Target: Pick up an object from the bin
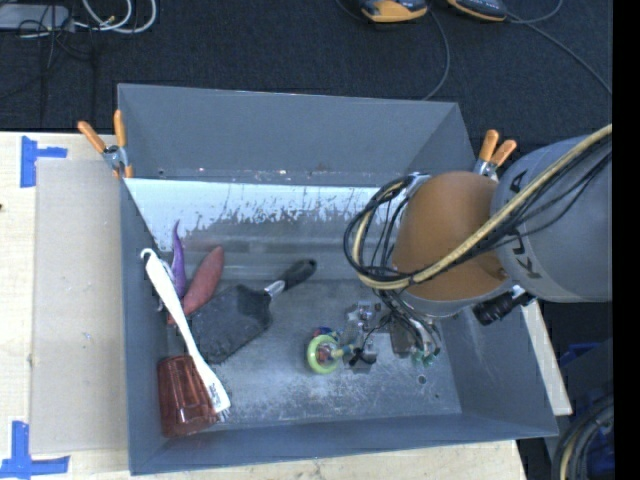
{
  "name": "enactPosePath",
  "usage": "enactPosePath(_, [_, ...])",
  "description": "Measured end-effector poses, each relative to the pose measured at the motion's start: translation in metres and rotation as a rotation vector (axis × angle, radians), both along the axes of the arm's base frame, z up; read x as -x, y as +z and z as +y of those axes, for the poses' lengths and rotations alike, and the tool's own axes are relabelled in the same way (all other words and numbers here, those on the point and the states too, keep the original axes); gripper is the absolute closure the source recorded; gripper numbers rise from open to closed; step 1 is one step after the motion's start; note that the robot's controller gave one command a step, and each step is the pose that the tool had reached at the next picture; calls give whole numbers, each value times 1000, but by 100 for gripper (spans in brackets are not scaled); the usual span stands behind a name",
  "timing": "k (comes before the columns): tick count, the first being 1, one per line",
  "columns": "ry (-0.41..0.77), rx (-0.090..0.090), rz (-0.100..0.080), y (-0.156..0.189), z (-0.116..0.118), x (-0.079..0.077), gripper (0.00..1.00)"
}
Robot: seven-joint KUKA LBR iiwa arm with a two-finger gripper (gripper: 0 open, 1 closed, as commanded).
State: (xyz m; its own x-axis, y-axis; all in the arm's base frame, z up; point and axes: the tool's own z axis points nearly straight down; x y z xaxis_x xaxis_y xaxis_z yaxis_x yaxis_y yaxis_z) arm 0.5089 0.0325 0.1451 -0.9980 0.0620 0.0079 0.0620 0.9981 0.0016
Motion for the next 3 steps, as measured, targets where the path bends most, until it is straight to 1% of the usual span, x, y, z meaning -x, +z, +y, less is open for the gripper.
enactPosePath(1, [173,0,-9,-34,5,-3,100])
enactPosePath(2, [298,-3,10,-16,17,-1,100])
enactPosePath(3, [129,-1,-10,13,45,-25,100])
